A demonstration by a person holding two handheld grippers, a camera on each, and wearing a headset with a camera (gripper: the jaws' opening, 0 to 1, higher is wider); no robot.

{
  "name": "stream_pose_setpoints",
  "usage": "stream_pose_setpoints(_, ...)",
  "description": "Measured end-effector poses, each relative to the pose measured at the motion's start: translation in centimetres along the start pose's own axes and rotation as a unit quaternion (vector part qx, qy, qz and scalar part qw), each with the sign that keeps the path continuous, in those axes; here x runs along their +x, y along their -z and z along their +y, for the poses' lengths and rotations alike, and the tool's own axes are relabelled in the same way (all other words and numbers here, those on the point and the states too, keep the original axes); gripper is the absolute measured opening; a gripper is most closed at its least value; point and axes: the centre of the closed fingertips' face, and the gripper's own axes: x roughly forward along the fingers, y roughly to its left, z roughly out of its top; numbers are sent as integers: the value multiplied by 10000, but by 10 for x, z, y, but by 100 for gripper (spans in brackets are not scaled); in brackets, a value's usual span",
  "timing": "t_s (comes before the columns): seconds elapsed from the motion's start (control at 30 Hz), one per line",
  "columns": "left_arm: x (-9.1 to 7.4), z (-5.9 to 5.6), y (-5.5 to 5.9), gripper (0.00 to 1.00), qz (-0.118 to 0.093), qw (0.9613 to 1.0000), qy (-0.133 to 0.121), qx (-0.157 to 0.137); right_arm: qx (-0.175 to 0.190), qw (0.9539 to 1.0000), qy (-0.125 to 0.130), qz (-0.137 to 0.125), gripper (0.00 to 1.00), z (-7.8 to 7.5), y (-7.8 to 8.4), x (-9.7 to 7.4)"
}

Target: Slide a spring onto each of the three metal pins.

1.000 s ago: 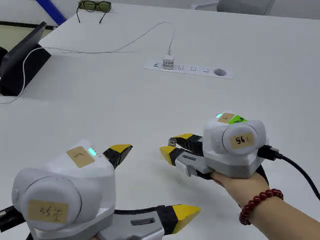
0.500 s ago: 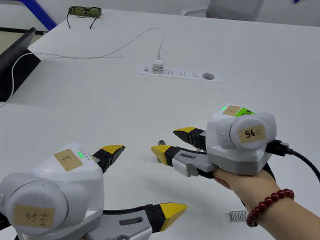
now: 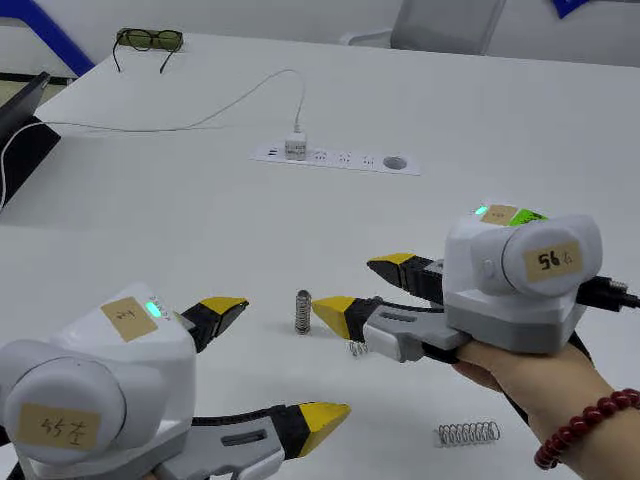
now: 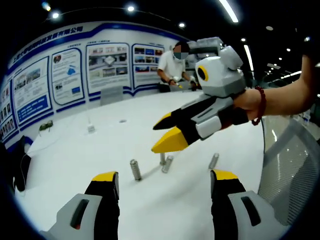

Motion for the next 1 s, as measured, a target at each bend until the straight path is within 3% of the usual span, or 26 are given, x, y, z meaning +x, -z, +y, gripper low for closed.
stream_pose_setpoints(0.57,23,-5,0,63,276,9982,270,452,226,9994,262,-16,54,-20,15,-47)
stream_pose_setpoints(0.8,38,-8,5,56,392,9975,414,417,451,9985,280,-144,55,-28,20,-63)
stream_pose_setpoints(1.0,50,-10,9,53,452,9965,502,487,420,9986,284,-152,56,-31,28,-73)
